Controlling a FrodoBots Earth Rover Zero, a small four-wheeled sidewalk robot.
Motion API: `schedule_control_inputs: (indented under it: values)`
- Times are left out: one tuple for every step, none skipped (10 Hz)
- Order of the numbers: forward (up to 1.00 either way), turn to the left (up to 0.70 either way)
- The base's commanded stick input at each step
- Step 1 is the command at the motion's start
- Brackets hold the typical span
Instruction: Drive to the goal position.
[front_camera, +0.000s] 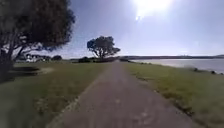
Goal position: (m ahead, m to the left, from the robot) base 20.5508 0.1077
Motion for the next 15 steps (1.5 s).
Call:
schedule_control_inputs:
  values:
    - [1.0,0.0]
    - [1.0,0.0]
    - [1.0,0.0]
    - [1.0,0.0]
    - [1.0,0.0]
    - [1.0,0.0]
    - [1.0,0.0]
    - [1.0,0.0]
    - [1.0,0.0]
    - [1.0,0.0]
    - [1.0,0.0]
    - [1.0,0.0]
    - [1.0,0.0]
    - [1.0,0.0]
    - [1.0,0.0]
